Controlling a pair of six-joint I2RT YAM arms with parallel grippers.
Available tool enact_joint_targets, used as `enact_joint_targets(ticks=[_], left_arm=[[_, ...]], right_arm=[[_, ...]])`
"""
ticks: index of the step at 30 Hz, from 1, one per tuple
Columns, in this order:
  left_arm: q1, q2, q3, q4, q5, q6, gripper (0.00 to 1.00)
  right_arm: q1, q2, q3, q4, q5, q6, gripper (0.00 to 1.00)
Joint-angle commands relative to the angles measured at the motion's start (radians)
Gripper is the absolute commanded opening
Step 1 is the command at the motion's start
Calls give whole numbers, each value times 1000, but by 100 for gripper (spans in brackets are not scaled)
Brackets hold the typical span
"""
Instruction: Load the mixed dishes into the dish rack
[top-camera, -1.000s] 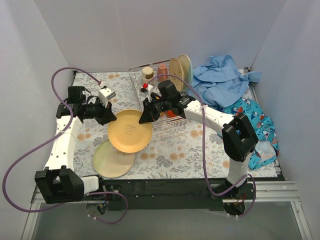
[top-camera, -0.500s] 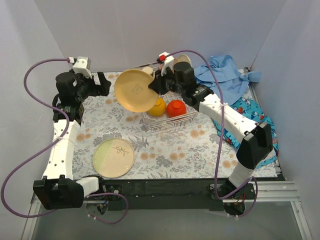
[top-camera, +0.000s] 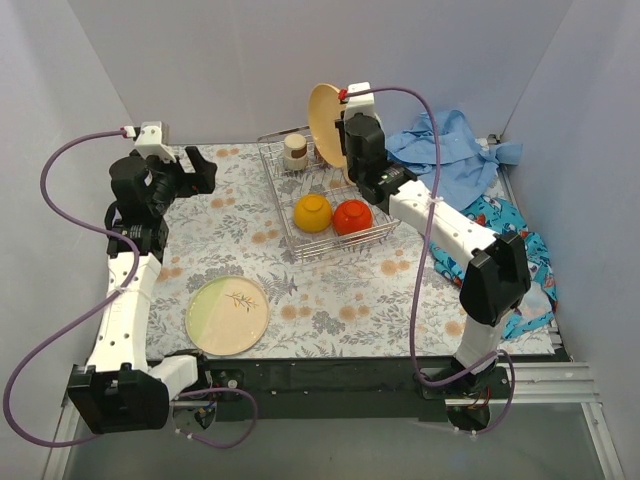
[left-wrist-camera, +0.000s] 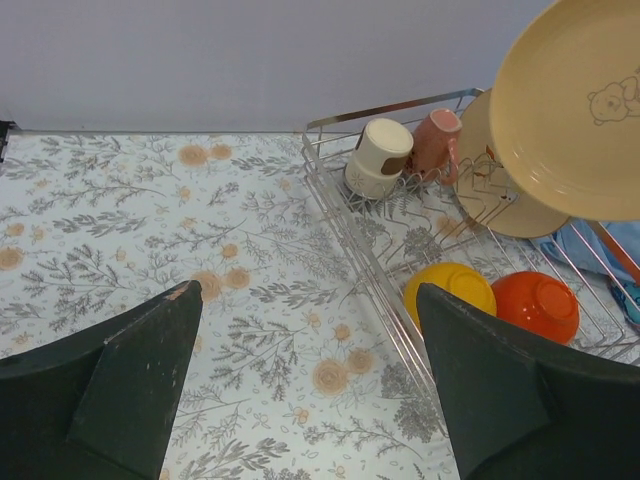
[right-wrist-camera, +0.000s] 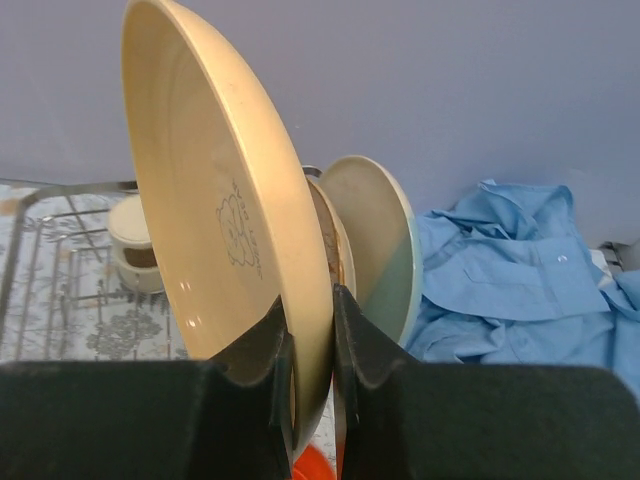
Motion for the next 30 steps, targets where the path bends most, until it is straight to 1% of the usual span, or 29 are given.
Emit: enact_joint_targets(ticks=[1,7,14,24,27,30], left_arm=[[6,-61,-28,-9,11,-5,89],[12,-81,-55,-29,37,-16,89],[12,-102,-93,-40,46,-19,89],[14,-98,-136,-34,41,-19,89],[16,-90,-146,-32,38,-18,89],[15,-84,-153,-26,41,-21,89]], right_arm=[[11,33,79,97,166,-36,1],[24,105,108,120,224,-40,1],[25,198,176,157,233,-86,1],[28,321,269,156,255,-132,1],[28,346,268,157,243,-141,1],[28,364,263,157,262,-141,1]])
